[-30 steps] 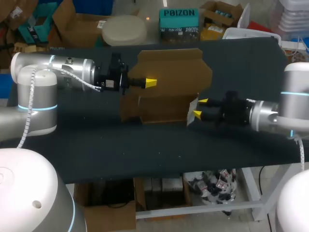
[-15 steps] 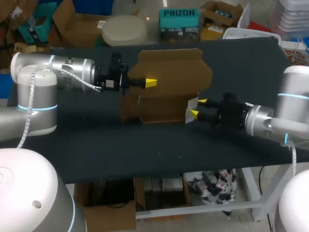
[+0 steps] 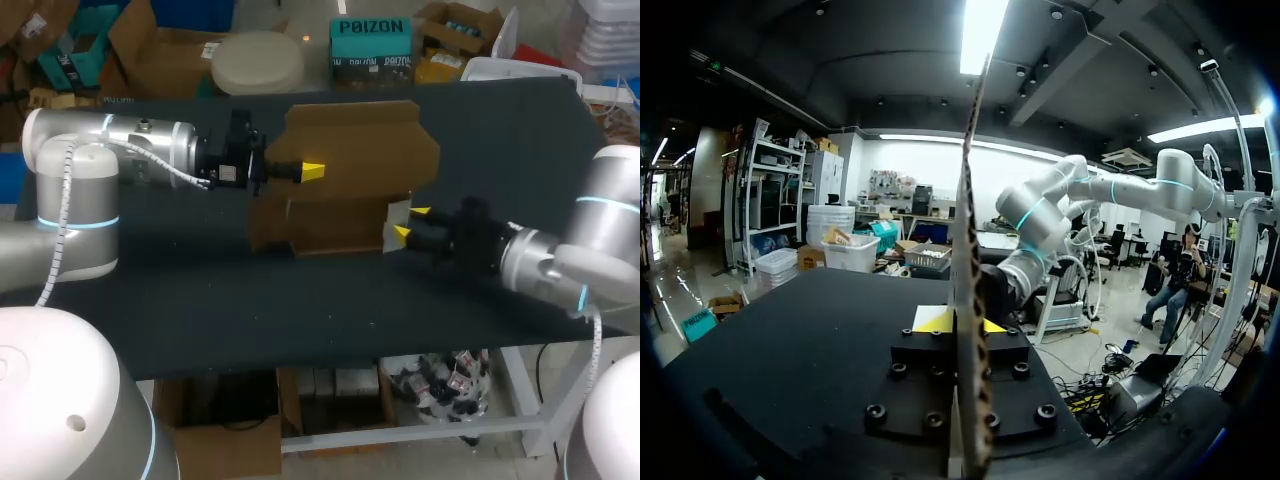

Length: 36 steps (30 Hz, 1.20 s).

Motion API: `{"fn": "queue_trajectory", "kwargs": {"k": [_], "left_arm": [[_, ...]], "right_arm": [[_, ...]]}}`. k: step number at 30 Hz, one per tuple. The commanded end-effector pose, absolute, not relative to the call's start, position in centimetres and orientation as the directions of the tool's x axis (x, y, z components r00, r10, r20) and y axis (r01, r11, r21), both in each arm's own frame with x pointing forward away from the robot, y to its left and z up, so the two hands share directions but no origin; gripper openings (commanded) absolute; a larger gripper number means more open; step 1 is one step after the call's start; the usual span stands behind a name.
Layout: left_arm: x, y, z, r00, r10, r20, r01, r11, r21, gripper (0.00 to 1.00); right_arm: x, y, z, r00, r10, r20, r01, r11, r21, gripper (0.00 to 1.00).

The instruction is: Assemble the packaging by folding the flat box into shape, placing the metal phone stand inside, and closing the box properly

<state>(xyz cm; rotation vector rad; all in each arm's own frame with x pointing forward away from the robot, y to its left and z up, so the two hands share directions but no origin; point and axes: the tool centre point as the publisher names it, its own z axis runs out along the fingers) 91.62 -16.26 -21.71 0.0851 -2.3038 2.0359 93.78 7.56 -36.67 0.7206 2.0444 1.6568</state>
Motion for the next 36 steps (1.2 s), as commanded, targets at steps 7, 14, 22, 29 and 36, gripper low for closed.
{"fn": "queue_trajectory", "kwargs": {"k": [7,14,22,29,36], "left_arm": [[91.6,-16.3,-21.9,-0.996,0.006,0.087,-0.086,0.122,-0.989,0.00],[91.6,-16.3,-21.9,-0.996,0.006,0.087,-0.086,0.122,-0.989,0.00],[91.6,-16.3,-21.9,-0.996,0.006,0.087,-0.086,0.122,-0.989,0.00],[91.6,-16.3,-21.9,-0.996,0.006,0.087,-0.086,0.122,-0.989,0.00],[91.6,-16.3,-21.9,-0.996,0.006,0.087,-0.086,0.122,-0.989,0.00]], "right_arm": [[94.4,8.5,-36.8,-0.715,0.699,0.002,0.141,0.142,0.980,0.53],[94.6,8.4,-37.0,-0.671,0.741,0.020,0.158,0.117,0.981,0.49],[94.7,8.4,-37.2,-0.634,0.773,0.026,0.163,0.101,0.981,0.47],[95.0,8.3,-37.5,-0.602,0.797,0.042,0.168,0.076,0.983,0.45],[95.5,8.3,-37.4,-0.581,0.813,0.047,0.166,0.062,0.984,0.42]]}}
